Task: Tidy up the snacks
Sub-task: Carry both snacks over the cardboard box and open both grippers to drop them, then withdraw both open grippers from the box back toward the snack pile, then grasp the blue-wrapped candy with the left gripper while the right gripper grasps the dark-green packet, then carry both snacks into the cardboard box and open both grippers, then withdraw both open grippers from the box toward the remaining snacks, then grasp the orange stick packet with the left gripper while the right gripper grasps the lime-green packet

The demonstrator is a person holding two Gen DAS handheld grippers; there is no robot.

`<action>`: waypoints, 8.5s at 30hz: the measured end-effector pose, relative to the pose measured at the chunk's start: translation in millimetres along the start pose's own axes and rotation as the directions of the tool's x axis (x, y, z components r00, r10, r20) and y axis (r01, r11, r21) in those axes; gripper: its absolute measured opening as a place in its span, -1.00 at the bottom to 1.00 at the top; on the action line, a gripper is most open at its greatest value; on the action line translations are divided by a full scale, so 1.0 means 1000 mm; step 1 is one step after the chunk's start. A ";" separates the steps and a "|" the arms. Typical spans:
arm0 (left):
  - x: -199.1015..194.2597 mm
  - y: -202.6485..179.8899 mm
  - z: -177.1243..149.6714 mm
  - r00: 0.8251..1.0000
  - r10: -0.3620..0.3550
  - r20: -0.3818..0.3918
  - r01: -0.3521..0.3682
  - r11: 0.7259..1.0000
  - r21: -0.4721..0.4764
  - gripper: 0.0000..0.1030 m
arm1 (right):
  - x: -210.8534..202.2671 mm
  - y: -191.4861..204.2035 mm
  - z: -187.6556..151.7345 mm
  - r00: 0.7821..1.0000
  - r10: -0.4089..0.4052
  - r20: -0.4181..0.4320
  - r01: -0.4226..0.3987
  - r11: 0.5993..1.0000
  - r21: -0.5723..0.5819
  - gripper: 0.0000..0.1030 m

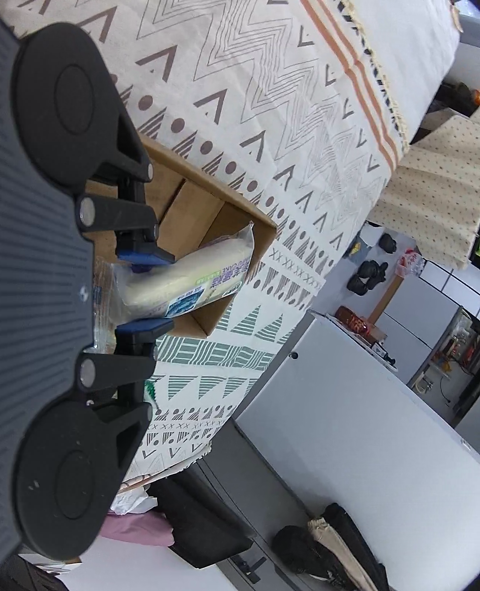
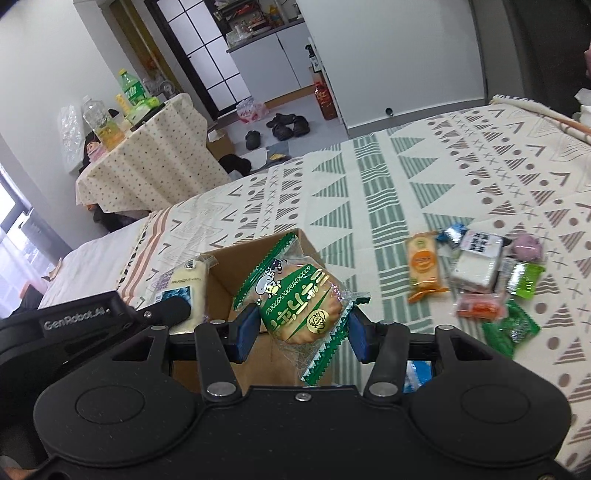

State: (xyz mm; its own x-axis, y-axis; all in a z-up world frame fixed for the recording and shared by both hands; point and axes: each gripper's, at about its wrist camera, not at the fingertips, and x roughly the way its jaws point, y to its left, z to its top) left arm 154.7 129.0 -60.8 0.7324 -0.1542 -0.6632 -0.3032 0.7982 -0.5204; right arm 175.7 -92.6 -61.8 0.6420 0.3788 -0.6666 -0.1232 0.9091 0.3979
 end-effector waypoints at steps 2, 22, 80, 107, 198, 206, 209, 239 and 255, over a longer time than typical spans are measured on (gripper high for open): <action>0.006 0.002 0.000 1.000 0.000 -0.011 0.000 1.000 0.000 -0.43 | 0.007 0.003 0.001 1.000 0.001 -0.006 -0.001 1.000 0.002 -0.04; 0.008 0.018 0.000 0.980 0.200 0.002 -0.199 0.979 -0.044 0.53 | 0.044 0.014 0.022 0.997 0.078 -0.029 -0.078 0.997 -0.009 0.16; 0.023 -0.117 -0.114 0.988 0.143 -0.055 -0.123 0.954 0.273 0.99 | -0.075 -0.201 -0.020 0.995 -0.093 0.042 0.089 0.991 0.099 1.00; 0.124 -0.111 -0.151 0.954 0.277 -0.116 -0.233 0.927 0.294 0.56 | 0.017 -0.226 -0.021 0.994 0.007 -0.107 0.012 0.984 0.180 0.58; 0.005 0.009 -0.030 0.976 0.218 0.014 -0.214 0.966 -0.147 0.75 | 0.028 -0.010 0.004 0.986 0.169 -0.012 -0.169 0.986 0.007 0.23; 0.008 -0.024 -0.042 0.977 0.215 0.013 -0.215 0.977 -0.011 0.87 | -0.001 -0.055 0.004 0.994 0.107 0.026 -0.108 0.993 0.050 0.35; 0.009 -0.037 -0.049 0.982 0.190 0.000 -0.190 0.981 0.037 0.88 | -0.012 -0.074 0.004 0.996 0.081 0.037 -0.083 0.994 0.068 0.43; 0.048 -0.119 -0.125 0.990 0.137 -0.028 -0.121 0.941 0.315 0.86 | -0.043 -0.220 -0.019 1.000 0.004 0.030 -0.010 0.980 0.197 0.72; 0.102 -0.132 -0.136 0.988 0.138 -0.067 -0.114 0.951 0.288 0.67 | 0.007 -0.246 -0.011 0.999 0.051 0.015 -0.053 0.953 0.299 0.61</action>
State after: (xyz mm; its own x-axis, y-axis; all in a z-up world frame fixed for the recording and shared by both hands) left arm 186.9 -71.4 -132.7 0.6411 -0.0809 -0.7632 -0.1962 0.9441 -0.2649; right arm 202.5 -312.1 -171.4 0.6459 0.4219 -0.6363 0.0753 0.7942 0.6030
